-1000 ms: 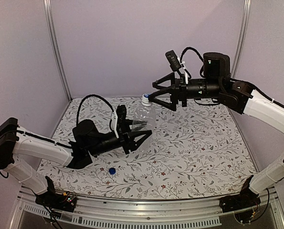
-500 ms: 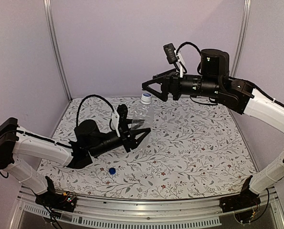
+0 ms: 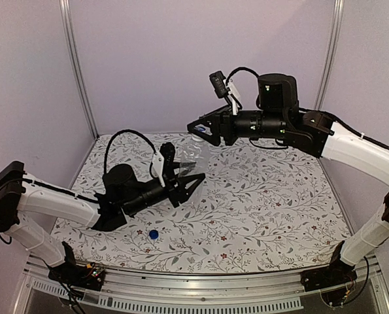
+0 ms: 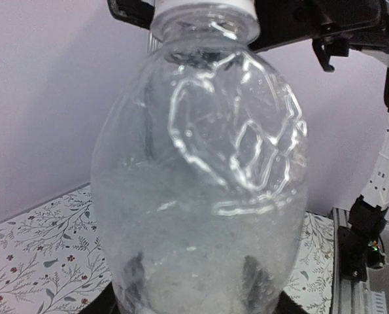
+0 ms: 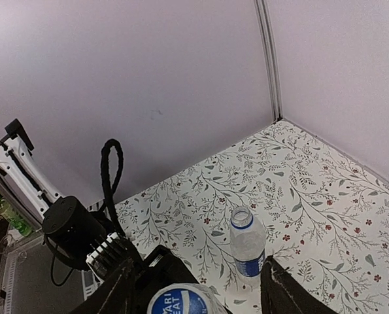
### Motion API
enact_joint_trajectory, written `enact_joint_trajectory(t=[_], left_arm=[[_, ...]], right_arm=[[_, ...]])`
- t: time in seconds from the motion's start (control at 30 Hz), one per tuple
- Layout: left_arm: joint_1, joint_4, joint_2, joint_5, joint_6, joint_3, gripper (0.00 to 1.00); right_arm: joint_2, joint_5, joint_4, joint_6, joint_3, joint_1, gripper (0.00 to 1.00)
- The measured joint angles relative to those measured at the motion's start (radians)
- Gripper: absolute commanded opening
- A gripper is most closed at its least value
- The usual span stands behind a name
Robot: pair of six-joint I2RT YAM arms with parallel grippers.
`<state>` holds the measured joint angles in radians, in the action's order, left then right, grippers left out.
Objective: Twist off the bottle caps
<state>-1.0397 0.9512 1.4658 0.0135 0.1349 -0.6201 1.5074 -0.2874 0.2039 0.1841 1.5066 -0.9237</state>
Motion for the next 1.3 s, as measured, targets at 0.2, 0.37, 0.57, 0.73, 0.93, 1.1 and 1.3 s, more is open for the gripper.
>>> enact_joint_trajectory(t=[0.2, 0.37, 0.57, 0.73, 0.93, 1.1, 1.3], left_arm=[[0.000, -0.001, 0.000, 0.018, -0.004, 0.000, 0.48], [0.000, -0.005, 0.000, 0.025, -0.006, 0.000, 0.48], [0.000, -0.007, 0.000, 0.026, -0.008, 0.000, 0.49], [0.000, -0.008, -0.002, 0.029, -0.008, 0.000, 0.48], [-0.001, -0.008, -0.003, 0.034, -0.008, 0.000, 0.49], [-0.001, -0.008, -0.009, 0.039, -0.008, 0.000, 0.48], [-0.001, -0.009, -0.013, 0.043, -0.008, 0.000, 0.48]], right_arm=[[0.003, -0.013, 0.010, 0.000, 0.000, -0.001, 0.57], [0.003, -0.022, 0.014, 0.000, 0.000, -0.001, 0.53], [0.004, -0.036, 0.014, 0.000, 0.000, -0.001, 0.49], [0.010, -0.041, 0.015, 0.000, 0.000, -0.001, 0.49], [0.020, -0.043, 0.021, 0.000, 0.000, -0.001, 0.43], [0.020, -0.051, 0.021, 0.000, 0.000, -0.001, 0.39], [0.020, -0.063, 0.020, -0.006, 0.000, -0.003, 0.31]])
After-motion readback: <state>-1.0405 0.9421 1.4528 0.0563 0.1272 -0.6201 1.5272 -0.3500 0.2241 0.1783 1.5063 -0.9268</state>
